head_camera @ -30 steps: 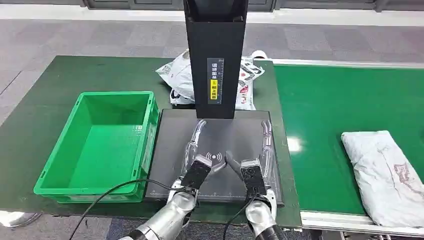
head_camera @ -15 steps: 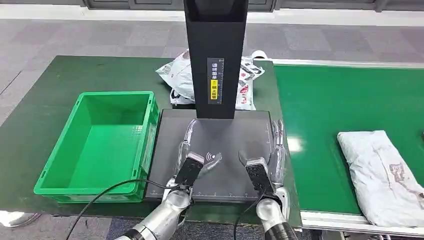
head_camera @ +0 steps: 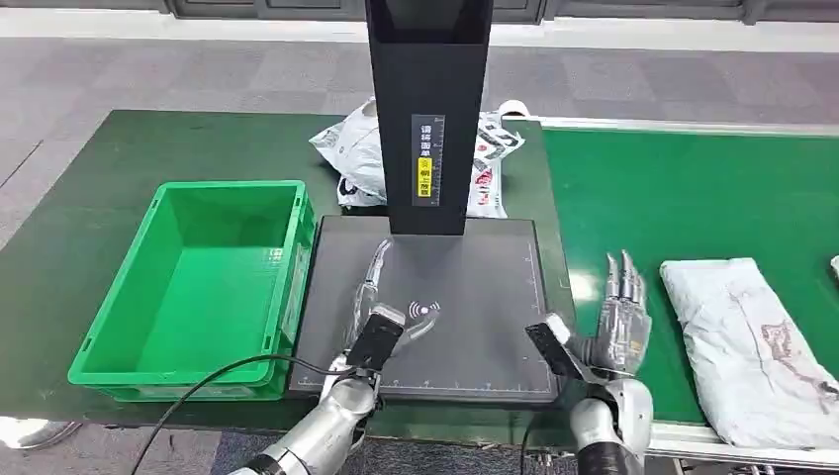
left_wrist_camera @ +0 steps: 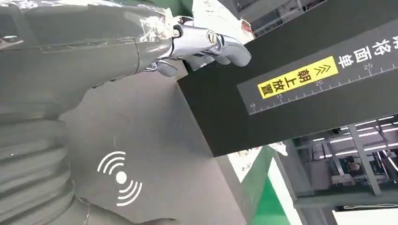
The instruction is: Moved the parcel from conveyor to table for the left to box.
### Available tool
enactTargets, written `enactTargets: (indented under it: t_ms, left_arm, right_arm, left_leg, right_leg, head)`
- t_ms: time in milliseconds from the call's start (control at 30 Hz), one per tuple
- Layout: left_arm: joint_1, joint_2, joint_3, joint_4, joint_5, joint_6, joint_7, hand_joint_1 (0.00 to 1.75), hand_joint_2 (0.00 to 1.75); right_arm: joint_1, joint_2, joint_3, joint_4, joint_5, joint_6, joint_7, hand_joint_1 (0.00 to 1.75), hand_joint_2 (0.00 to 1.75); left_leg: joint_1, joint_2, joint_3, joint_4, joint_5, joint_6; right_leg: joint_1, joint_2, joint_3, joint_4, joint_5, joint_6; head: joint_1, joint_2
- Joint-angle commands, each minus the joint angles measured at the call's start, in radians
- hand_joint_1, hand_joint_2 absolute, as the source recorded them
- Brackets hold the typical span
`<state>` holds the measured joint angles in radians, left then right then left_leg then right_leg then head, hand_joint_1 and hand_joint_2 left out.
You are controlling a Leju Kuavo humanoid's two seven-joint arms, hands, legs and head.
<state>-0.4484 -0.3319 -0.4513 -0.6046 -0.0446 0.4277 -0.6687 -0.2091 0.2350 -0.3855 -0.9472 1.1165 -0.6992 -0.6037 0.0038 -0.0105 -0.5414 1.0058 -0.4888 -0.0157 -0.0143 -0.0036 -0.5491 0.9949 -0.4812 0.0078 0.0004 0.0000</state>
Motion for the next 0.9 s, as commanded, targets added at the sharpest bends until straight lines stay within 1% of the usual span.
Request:
enactTargets:
  t_ms: [33, 100, 133, 200, 233, 267, 300, 400, 433, 467, 500, 533, 600, 633, 667, 700, 733, 767, 833, 900]
  left_arm:
    - [-0.004, 0.022, 0.038, 0.028, 0.014, 0.022, -0.029, 0.00, 1.75]
    - [0.000, 0.025, 0.038, 0.022, 0.014, 0.025, -0.029, 0.00, 1.75]
    - [0.002, 0.029, 0.036, 0.017, 0.011, 0.032, -0.029, 0.00, 1.75]
    - [0.000, 0.029, 0.039, 0.018, 0.014, 0.031, -0.029, 0.00, 1.75]
    - [-0.001, 0.029, 0.041, 0.019, 0.016, 0.028, -0.029, 0.00, 1.75]
    - [-0.004, 0.027, 0.038, 0.021, 0.013, 0.027, -0.029, 0.00, 1.75]
    - [-0.005, 0.026, 0.037, 0.022, 0.012, 0.028, -0.029, 0.00, 1.75]
    - [-0.005, 0.026, 0.037, 0.022, 0.012, 0.028, -0.029, 0.00, 1.75]
    - [-0.007, 0.024, 0.035, 0.027, 0.010, 0.030, -0.029, 0.00, 1.75]
    - [-0.008, 0.024, 0.034, 0.029, 0.010, 0.030, -0.029, 0.00, 1.75]
    - [-0.010, 0.024, 0.034, 0.032, 0.010, 0.029, -0.029, 0.00, 1.75]
    - [-0.013, 0.025, 0.036, 0.036, 0.013, 0.030, -0.029, 0.00, 1.75]
    - [-0.015, 0.025, 0.036, 0.038, 0.013, 0.030, -0.029, 0.00, 1.75]
    - [-0.019, 0.026, 0.037, 0.041, 0.015, 0.031, -0.029, 0.00, 1.75]
    - [-0.018, 0.029, 0.040, 0.037, 0.017, 0.034, -0.029, 0.00, 1.75]
    - [-0.018, 0.032, 0.042, 0.035, 0.019, 0.035, -0.029, 0.00, 1.75]
    - [-0.016, 0.036, 0.044, 0.032, 0.021, 0.037, -0.029, 0.00, 1.75]
    - [-0.014, 0.038, 0.046, 0.030, 0.022, 0.037, -0.029, 0.00, 1.75]
    - [-0.004, 0.044, 0.053, 0.019, 0.021, 0.041, -0.029, 0.00, 1.75]
    - [0.000, 0.046, 0.053, 0.014, 0.020, 0.040, -0.029, 0.00, 1.75]
  right_arm:
    - [-0.066, -0.137, -0.359, 0.181, 0.214, 0.001, 0.207, 0.00, 1.75]
    - [-0.067, -0.158, -0.357, 0.199, 0.272, 0.001, 0.280, 0.00, 1.75]
    - [-0.066, -0.178, -0.341, 0.222, 0.322, 0.001, 0.362, 0.00, 1.75]
    - [-0.059, -0.210, -0.292, 0.262, 0.367, 0.001, 0.487, 0.00, 1.75]
    - [-0.058, -0.221, -0.277, 0.283, 0.370, 0.001, 0.520, 0.00, 1.75]
    - [-0.056, -0.240, -0.248, 0.318, 0.392, 0.001, 0.591, 0.00, 1.75]
    - [-0.057, -0.248, -0.238, 0.336, 0.395, 0.001, 0.612, 0.00, 1.75]
    - [-0.057, -0.248, -0.238, 0.336, 0.395, 0.001, 0.612, 0.00, 1.75]
    - [-0.064, -0.261, -0.222, 0.375, 0.406, 0.001, 0.653, 0.00, 1.75]
    - [-0.068, -0.279, -0.197, 0.421, 0.433, 0.001, 0.722, 0.00, 1.75]
    - [-0.074, -0.291, -0.181, 0.458, 0.433, 0.001, 0.749, 0.00, 1.75]
    - [-0.102, -0.320, -0.164, 0.579, 0.439, 0.001, 0.807, 0.00, 1.75]
    - [-0.108, -0.326, -0.158, 0.603, 0.445, 0.002, 0.821, 0.00, 1.75]
    - [-0.116, -0.334, -0.155, 0.635, 0.441, 0.027, 0.833, 0.00, 1.75]
    - [-0.126, -0.335, -0.156, 0.652, 0.429, 0.110, 0.838, 0.56, 1.75]
    - [-0.131, -0.333, -0.156, 0.658, 0.421, 0.145, 0.836, 1.75, 1.75]
    - [-0.139, -0.328, -0.161, 0.663, 0.403, 0.178, 0.819, 1.75, 1.75]
    - [-0.141, -0.327, -0.160, 0.664, 0.401, 0.184, 0.811, 1.75, 1.75]
    - [-0.149, -0.314, -0.156, 0.661, 0.386, 0.175, 0.783, 1.75, 1.75]
    - [-0.153, -0.310, -0.153, 0.662, 0.387, 0.175, 0.789, 1.75, 1.75]
  left_leg:
    - [0.000, -0.002, 0.001, -0.002, 0.002, 0.001]
    - [0.000, -0.001, 0.001, -0.002, 0.002, 0.001]
    - [0.000, 0.000, 0.001, -0.002, 0.001, 0.001]
    - [0.000, 0.001, 0.000, -0.001, 0.001, 0.001]
    - [0.000, 0.001, 0.001, -0.002, 0.001, 0.001]
    - [0.000, 0.001, 0.000, -0.001, 0.001, 0.001]
    - [0.000, 0.002, 0.000, -0.002, 0.001, 0.001]
    - [0.000, 0.002, 0.000, -0.001, 0.001, 0.000]
    - [0.000, 0.002, 0.000, -0.001, 0.001, 0.001]
    - [0.000, 0.003, 0.000, -0.001, 0.001, 0.001]
    - [0.000, 0.003, 0.000, 0.000, 0.001, 0.001]
    - [0.000, 0.004, 0.001, -0.002, 0.001, 0.001]
    - [0.000, 0.002, 0.000, 0.000, 0.001, 0.001]
    - [0.001, 0.002, 0.000, -0.001, 0.002, 0.001]
    - [0.000, 0.002, 0.000, 0.000, 0.001, 0.002]
    - [0.001, 0.002, 0.000, 0.000, 0.002, 0.002]
    - [0.000, 0.002, 0.000, 0.000, 0.002, 0.002]
    - [0.001, 0.002, 0.000, 0.000, 0.003, 0.003]
    - [0.001, 0.003, 0.000, 0.000, 0.004, 0.003]
    - [0.001, 0.004, -0.001, 0.001, 0.004, 0.004]
  right_leg:
    - [0.001, -0.003, 0.002, -0.004, 0.002, 0.000]
    - [0.001, -0.002, 0.002, -0.003, 0.002, 0.000]
    - [0.000, -0.001, 0.001, -0.002, 0.002, 0.000]
    - [0.000, 0.000, 0.001, -0.002, 0.002, 0.000]
    - [0.000, 0.000, 0.001, -0.003, 0.003, 0.000]
    - [0.000, 0.000, 0.001, -0.002, 0.002, 0.000]
    - [0.001, 0.001, 0.001, -0.003, 0.003, 0.000]
    - [0.000, 0.001, 0.000, -0.001, 0.002, 0.000]
    - [0.000, 0.001, 0.000, -0.001, 0.002, 0.000]
    - [0.000, 0.003, -0.001, -0.002, 0.003, 0.000]
    - [0.000, 0.002, 0.000, -0.001, 0.002, 0.000]
    - [0.001, 0.003, 0.000, -0.003, 0.003, 0.000]
    - [0.000, 0.002, 0.000, -0.001, 0.002, 0.000]
    - [0.001, 0.002, 0.001, -0.002, 0.003, 0.000]
    - [0.001, 0.001, 0.001, -0.002, 0.002, 0.001]
    - [0.001, 0.002, 0.001, -0.002, 0.003, 0.001]
    - [0.001, 0.002, 0.001, -0.001, 0.003, 0.001]
    - [0.001, 0.001, 0.001, -0.003, 0.004, 0.001]
    - [0.001, 0.002, 0.001, -0.003, 0.005, 0.002]
    - [0.001, 0.004, 0.001, -0.003, 0.007, 0.003]
  head:
    - [0.000, 0.000]
    - [0.000, 0.000]
    - [0.000, 0.000]
    - [0.000, 0.000]
    - [0.000, 0.000]
    - [0.000, 0.000]
    - [0.000, 0.000]
    - [0.000, 0.000]
    - [0.000, 0.000]
    - [0.000, 0.000]
    - [0.000, 0.000]
    - [0.000, 0.000]
    - [0.000, 0.000]
    - [0.000, 0.000]
    - [0.000, 0.000]
    - [0.000, 0.000]
    - [0.000, 0.000]
    - [0.000, 0.000]
    - [0.000, 0.000]
    - [0.000, 0.000]
